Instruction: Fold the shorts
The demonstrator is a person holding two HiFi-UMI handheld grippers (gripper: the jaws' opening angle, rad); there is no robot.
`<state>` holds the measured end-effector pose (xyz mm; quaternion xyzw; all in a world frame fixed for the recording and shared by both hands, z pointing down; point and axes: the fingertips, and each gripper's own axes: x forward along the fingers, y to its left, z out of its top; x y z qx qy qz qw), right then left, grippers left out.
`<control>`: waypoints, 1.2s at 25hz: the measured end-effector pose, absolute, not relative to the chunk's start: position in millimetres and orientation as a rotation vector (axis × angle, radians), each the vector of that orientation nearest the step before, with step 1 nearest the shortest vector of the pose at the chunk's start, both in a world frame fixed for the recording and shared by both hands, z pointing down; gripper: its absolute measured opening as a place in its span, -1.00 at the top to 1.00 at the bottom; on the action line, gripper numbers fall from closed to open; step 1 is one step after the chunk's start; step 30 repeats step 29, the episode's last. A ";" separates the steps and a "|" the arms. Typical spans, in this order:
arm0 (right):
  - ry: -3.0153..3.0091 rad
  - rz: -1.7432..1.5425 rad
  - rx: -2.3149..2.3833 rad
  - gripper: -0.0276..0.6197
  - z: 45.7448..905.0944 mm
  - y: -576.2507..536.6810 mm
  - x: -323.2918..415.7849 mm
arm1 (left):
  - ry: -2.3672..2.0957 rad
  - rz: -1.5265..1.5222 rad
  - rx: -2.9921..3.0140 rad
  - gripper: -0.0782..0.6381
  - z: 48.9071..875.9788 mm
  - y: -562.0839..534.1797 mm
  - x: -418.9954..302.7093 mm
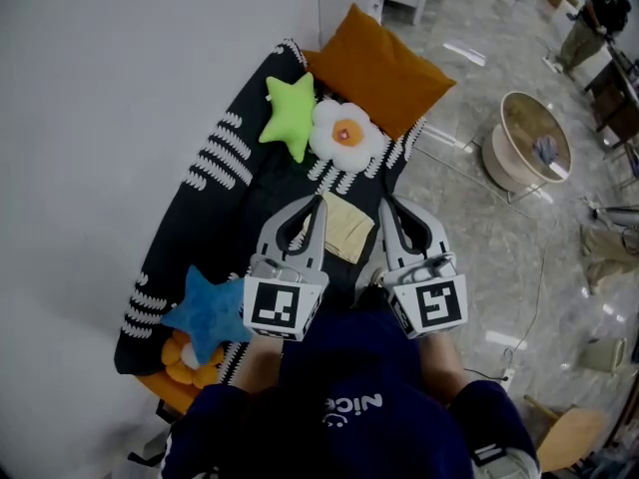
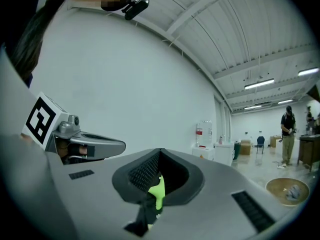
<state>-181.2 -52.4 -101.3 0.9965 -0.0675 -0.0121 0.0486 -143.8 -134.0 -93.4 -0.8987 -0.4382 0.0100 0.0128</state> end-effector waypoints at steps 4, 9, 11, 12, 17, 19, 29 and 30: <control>-0.174 -0.033 3.012 0.89 -101.0 -49.0 -180.8 | -1.354 0.075 -2.818 0.78 -102.2 -132.6 -142.3; -0.144 -0.075 2.994 0.89 -108.1 -50.3 -177.0 | -1.348 0.090 -2.827 0.78 -106.1 -134.5 -138.0; -0.140 -0.067 2.984 0.89 -105.1 -50.1 -173.4 | -1.350 0.088 -2.833 0.78 -104.5 -133.8 -133.4; -0.136 -0.063 2.981 0.89 -103.9 -49.7 -171.6 | -1.351 0.086 -2.837 0.78 -104.6 -133.5 -131.4; -0.124 -0.050 2.969 0.89 -100.4 -49.0 -167.3 | -1.334 0.067 -2.852 0.78 -101.5 -136.4 -125.2; -0.125 -0.048 2.963 0.89 -99.4 -49.7 -167.6 | -1.326 0.064 -2.852 0.78 -100.2 -138.2 -124.5; -0.145 -0.059 2.951 0.89 -97.1 -59.4 -159.1 | -1.294 0.089 -2.865 0.78 -99.9 -148.3 -117.9; -0.145 -0.059 2.951 0.89 -97.1 -59.4 -159.1 | -1.294 0.089 -2.865 0.78 -99.9 -148.3 -117.9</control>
